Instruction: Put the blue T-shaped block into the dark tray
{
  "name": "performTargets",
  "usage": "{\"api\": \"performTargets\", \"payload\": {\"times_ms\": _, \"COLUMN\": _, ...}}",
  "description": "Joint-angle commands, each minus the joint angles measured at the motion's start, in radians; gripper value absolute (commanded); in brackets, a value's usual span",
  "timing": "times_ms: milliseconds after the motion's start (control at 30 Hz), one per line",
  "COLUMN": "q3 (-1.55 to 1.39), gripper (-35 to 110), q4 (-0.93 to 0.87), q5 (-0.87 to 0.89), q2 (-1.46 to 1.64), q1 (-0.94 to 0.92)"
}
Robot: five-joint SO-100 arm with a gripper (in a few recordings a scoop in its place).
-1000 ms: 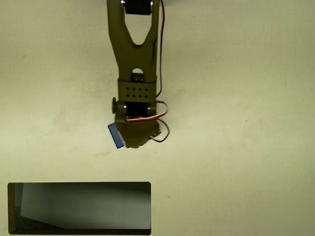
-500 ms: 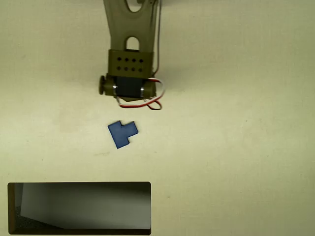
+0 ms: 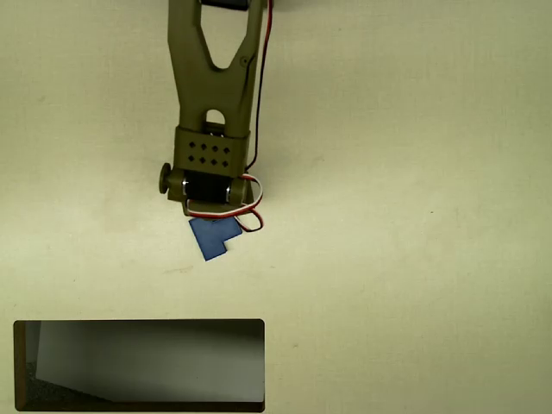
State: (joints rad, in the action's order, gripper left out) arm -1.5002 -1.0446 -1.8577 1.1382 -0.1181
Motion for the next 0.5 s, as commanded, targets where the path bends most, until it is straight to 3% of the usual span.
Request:
{"api": "performTargets", "payload": {"times_ms": 0, "q3": 0.049, "gripper": 0, "q4": 0.015, "q5": 0.015, "q2": -0.017, "q1": 0.020}}
{"api": "performTargets", "payload": {"times_ms": 467, "q3": 0.216, "gripper": 0, "q4": 0.075, "q5": 0.028, "q2": -0.144, "q1": 0.014}}
